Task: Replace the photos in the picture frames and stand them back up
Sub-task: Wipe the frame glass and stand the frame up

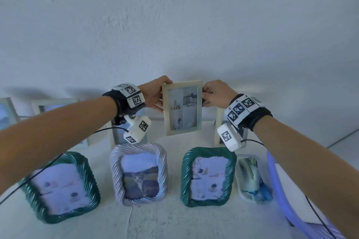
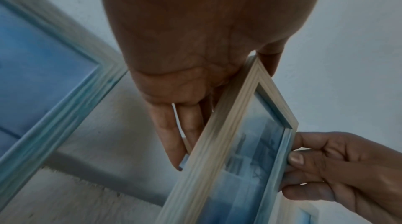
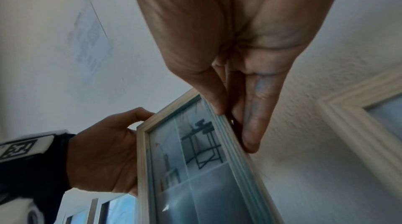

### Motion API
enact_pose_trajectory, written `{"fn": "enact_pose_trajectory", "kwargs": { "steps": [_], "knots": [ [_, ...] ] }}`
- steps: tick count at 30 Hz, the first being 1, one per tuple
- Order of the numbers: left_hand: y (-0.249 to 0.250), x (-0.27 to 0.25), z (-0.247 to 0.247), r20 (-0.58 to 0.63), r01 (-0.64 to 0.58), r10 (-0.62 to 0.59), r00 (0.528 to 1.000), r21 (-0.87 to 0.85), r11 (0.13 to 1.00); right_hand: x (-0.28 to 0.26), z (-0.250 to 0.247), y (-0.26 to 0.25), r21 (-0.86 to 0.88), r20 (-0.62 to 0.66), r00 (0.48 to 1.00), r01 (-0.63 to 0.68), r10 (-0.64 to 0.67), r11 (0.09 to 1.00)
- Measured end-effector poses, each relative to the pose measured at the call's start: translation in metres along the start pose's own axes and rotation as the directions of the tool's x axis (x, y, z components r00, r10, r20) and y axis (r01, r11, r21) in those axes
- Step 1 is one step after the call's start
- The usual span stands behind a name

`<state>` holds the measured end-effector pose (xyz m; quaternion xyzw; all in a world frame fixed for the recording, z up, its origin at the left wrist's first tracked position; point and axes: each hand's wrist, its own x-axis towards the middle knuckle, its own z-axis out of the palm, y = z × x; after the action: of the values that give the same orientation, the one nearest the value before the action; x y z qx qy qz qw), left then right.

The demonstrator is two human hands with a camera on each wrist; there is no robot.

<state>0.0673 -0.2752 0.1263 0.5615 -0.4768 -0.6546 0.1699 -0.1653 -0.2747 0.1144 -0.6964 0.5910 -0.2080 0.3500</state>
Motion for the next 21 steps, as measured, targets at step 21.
{"fn": "enact_pose_trajectory", "kwargs": {
  "steps": [21],
  "knots": [
    [-0.045,0.059,-0.003,-0.038,0.090,-0.090,0.995,0.009,0.996,0.028,0.032,0.023,-0.351,0.216,0.954,-0.124,0.209,0.928]
  ]
}}
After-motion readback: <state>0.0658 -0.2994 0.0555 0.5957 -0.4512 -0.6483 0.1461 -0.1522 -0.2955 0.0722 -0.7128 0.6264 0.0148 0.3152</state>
